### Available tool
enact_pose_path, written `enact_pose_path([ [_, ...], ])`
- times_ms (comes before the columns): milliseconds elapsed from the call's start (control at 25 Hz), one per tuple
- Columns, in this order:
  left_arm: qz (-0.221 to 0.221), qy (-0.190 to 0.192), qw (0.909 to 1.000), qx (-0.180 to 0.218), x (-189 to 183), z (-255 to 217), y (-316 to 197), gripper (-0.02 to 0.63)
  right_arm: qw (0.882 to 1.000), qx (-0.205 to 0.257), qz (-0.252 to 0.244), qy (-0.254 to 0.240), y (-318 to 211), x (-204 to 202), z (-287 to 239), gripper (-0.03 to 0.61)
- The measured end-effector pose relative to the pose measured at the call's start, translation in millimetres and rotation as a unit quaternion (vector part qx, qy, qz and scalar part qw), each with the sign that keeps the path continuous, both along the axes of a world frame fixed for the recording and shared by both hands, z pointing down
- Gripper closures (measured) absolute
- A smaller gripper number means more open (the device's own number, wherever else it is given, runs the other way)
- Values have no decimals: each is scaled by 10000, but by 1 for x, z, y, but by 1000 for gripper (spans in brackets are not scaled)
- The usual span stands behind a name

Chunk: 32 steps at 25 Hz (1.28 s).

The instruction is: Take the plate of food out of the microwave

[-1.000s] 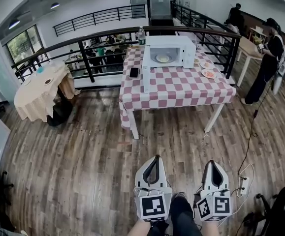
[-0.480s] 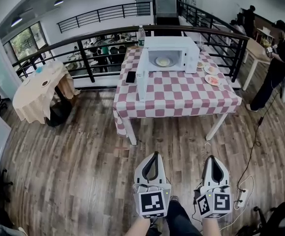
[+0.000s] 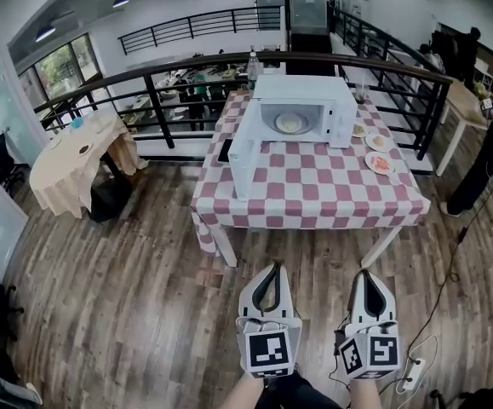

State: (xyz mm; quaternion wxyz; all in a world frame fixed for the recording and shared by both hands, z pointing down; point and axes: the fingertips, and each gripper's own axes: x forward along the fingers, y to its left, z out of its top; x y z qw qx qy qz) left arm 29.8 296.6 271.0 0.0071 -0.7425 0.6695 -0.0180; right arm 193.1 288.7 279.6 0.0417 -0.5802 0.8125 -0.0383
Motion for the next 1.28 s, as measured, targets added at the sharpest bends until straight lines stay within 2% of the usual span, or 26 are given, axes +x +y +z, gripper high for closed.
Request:
enact_pose_path([
  [200,-108,-31,9999,-70,3,5,-29,584,10000,-10,-51,58,-33,8,4,578],
  [360,-197,-129,9997,35,-2,7,-46,584,9999,-99,-42,5,-50,12,11,578],
  [560,-240,-95,9997,-44,-6,16,-71,584,9998,-199,-16,-2,-72,15,21,578],
  [680,-202,-35,9995,-250,-4,25,-91,584,9997,-243,39,-40,-93,18,31,578],
  [880,-100,-93,9998,-115,-9,30,-138,584,9995,-262,138,-99,-138,16,38,578],
  [1280,-64,2,9997,-226,-35,37,-239,584,9994,-298,177,-96,-235,-11,43,578],
])
